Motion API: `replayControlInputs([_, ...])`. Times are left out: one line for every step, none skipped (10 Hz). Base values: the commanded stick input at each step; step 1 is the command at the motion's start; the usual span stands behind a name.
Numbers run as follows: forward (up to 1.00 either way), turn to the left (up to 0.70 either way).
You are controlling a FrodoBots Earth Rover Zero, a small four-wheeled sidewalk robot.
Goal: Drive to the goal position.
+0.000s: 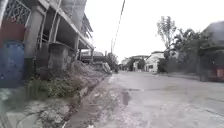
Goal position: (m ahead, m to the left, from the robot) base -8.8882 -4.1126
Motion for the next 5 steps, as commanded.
replayControlInputs([0.05,-0.1])
replayControlInputs([0.06,-0.1])
replayControlInputs([0.06,0.0])
replayControlInputs([0.06,0.0])
replayControlInputs([0.06,0.0])
